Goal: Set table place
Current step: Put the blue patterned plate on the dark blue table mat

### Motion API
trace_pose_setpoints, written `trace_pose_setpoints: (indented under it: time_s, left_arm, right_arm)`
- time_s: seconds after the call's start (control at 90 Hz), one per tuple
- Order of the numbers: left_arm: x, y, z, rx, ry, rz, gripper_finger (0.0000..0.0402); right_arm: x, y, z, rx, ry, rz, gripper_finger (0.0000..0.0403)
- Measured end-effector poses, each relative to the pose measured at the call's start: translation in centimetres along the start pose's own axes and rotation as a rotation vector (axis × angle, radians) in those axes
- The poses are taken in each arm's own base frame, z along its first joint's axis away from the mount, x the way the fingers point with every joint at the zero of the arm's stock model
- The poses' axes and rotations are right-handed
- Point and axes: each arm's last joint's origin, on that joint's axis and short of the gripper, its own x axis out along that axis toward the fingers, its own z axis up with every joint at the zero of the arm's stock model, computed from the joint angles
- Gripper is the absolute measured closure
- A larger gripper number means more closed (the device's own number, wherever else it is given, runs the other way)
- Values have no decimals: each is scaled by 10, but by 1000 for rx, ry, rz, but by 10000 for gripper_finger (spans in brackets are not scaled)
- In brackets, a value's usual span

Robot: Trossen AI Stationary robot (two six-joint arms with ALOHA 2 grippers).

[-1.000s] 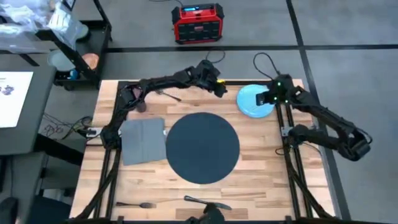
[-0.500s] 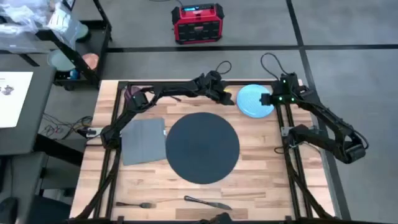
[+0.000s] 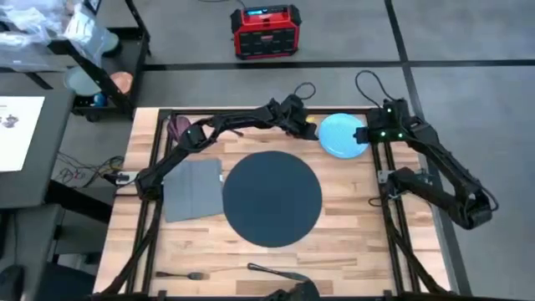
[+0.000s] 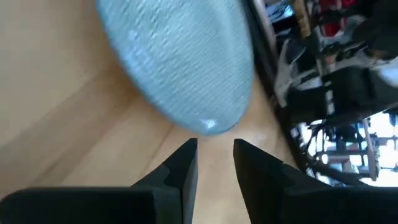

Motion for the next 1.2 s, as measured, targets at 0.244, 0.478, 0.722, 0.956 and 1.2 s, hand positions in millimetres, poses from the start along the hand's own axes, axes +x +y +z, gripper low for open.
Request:
trace_pose_setpoints:
  time_s: [0.244,0.478,0.722,0.956,1.2]
  left_arm:
    - [1,2,3,-71,-50,19,313]
    - [6,4,-1,-92,-66,49,313]
    - [11,-1,-8,-81,-52,81,319]
    - [8,3,-5,-170,-42,70,342]
    - [8,-8,0,-241,-31,-80,351]
  right_arm:
    - [-4,1,0,-6,11,-1,344]
    - [-3,4,-1,-22,22,16,344]
    - [-1,8,-4,-41,43,29,344]
    - [-1,8,-4,-43,43,28,344]
    - [-1,8,-4,-59,41,25,344]
